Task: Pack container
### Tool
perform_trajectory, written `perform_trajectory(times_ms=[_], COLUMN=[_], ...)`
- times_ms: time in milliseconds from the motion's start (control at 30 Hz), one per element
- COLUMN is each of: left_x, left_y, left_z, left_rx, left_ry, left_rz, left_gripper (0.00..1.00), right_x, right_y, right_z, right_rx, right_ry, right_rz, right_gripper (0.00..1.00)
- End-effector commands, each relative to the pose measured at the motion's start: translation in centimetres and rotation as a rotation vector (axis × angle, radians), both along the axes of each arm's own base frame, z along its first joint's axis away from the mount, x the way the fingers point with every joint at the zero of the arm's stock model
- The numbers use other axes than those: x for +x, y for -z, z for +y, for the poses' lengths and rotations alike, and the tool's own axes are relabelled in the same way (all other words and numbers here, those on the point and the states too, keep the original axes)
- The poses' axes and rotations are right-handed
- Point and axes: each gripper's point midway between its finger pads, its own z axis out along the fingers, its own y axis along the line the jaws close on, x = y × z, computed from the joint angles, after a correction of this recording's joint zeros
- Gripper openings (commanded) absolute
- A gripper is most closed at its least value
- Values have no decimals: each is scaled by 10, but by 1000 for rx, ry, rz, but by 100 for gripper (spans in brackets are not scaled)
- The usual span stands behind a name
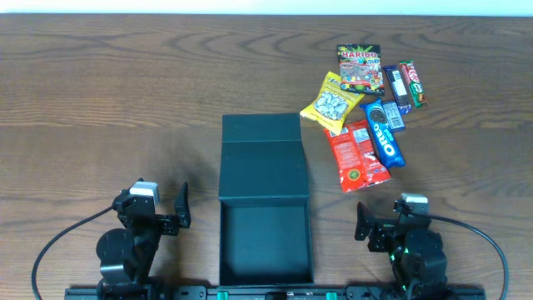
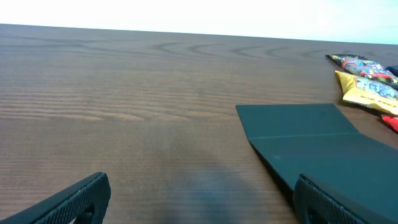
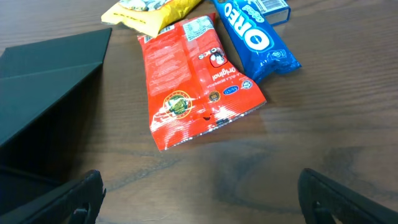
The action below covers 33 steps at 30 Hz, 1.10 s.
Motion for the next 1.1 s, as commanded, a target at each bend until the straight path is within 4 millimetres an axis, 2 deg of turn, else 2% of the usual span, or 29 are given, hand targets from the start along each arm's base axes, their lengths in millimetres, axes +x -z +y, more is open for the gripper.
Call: perform_trajectory(times_ms=[0,500,667,767,833,933,1067], left_x=[0,0,-1,-2,0,2,5], left_y=[10,11,9,9,-3,-34,-68], left_z=[3,5,-5,-14,-19,-22,-14], left_rx=[-3,2,-23,-112,-143,-181,-109], left_ry=[-18,-27,28,54,82,93,57], left_rz=[23,23,19,39,-3,-82,-16], left_gripper=[95,95,95,95,95,95,95], right_x=[0,0,0,0,0,0,0], right_y=[3,3,3,3,3,3,3], right_z=[0,0,0,0,0,0,0], right_rx=[-9,-9,-9,-9,-9,-9,-9], right_ry=[-8,-8,-8,-8,-8,-8,-8], right_rz=[-1,-1,-1,-1,-1,-1,-1], right_gripper=[99,99,99,99,99,99,99])
